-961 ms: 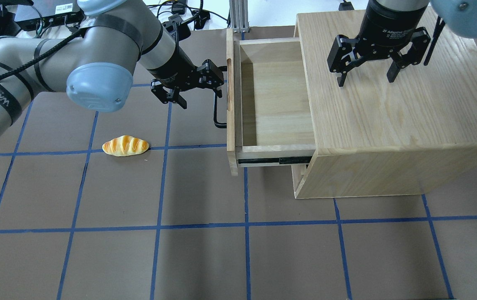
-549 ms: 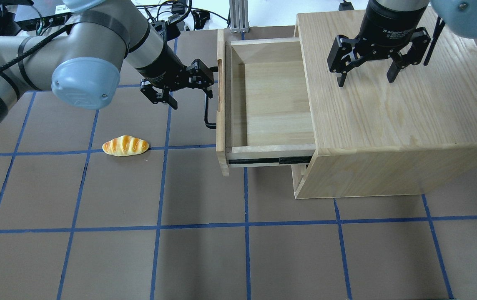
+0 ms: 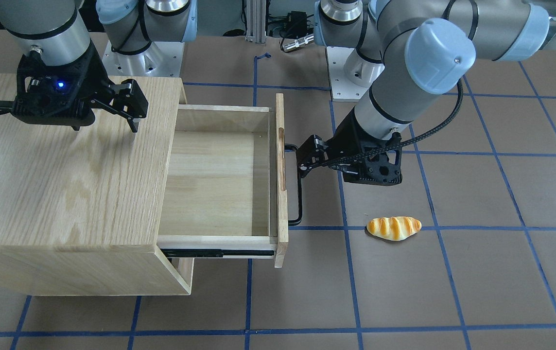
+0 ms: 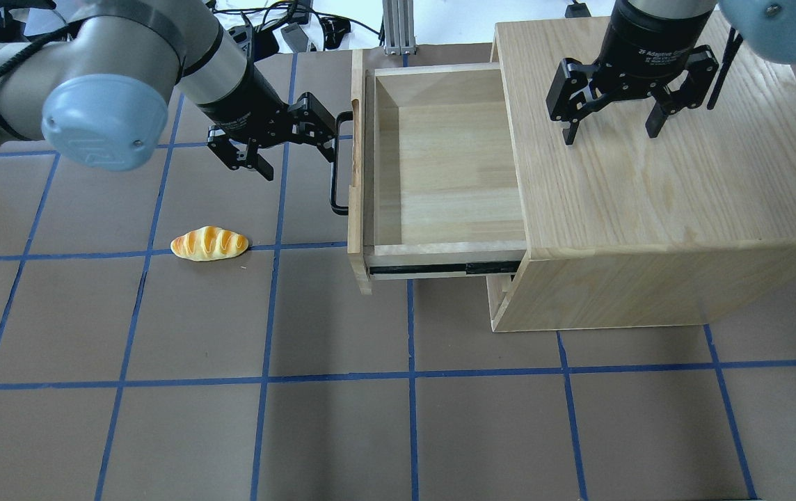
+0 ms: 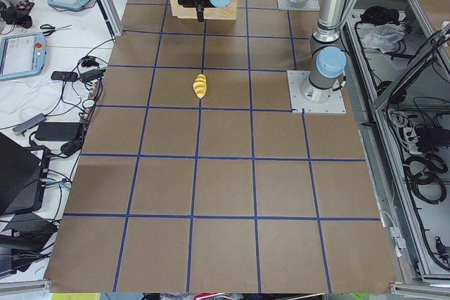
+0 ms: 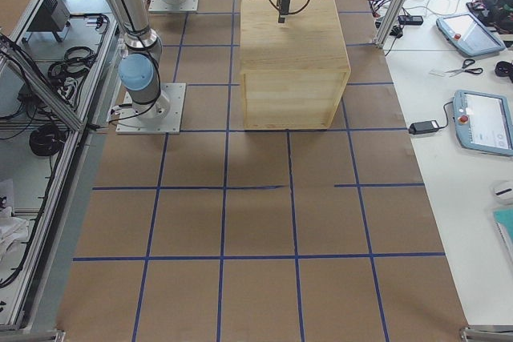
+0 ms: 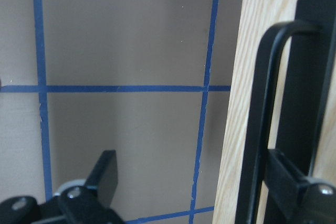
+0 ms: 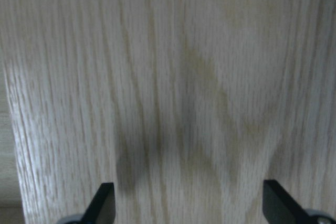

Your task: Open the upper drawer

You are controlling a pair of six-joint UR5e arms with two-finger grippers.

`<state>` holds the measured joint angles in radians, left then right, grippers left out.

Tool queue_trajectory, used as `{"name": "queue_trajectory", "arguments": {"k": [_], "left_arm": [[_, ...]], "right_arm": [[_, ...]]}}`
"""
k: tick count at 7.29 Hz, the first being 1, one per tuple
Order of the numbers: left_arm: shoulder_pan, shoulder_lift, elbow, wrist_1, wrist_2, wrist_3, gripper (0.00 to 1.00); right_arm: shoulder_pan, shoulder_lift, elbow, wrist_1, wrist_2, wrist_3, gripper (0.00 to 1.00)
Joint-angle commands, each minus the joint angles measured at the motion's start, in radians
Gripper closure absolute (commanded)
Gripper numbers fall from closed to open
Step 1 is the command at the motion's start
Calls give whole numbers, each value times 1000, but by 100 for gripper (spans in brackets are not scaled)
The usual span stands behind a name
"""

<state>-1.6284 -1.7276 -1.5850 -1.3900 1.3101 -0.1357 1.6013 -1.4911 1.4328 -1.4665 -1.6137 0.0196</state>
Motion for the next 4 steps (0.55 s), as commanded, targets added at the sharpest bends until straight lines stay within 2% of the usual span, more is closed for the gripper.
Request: {"name": "queue_trajectory", "arguments": {"k": [1,2,3,4], "left_arm": [[1,64,83,-178,155,107,0],[1,95,111,-249,229,145,0],[-1,121,117,-268,236,145,0],[-1,144,115,-268,282,146,0]], "right_arm": [[0,0,0,0,0,0,0],[0,0,0,0,0,0,0],[0,0,0,0,0,0,0],[0,0,0,0,0,0,0]]}}
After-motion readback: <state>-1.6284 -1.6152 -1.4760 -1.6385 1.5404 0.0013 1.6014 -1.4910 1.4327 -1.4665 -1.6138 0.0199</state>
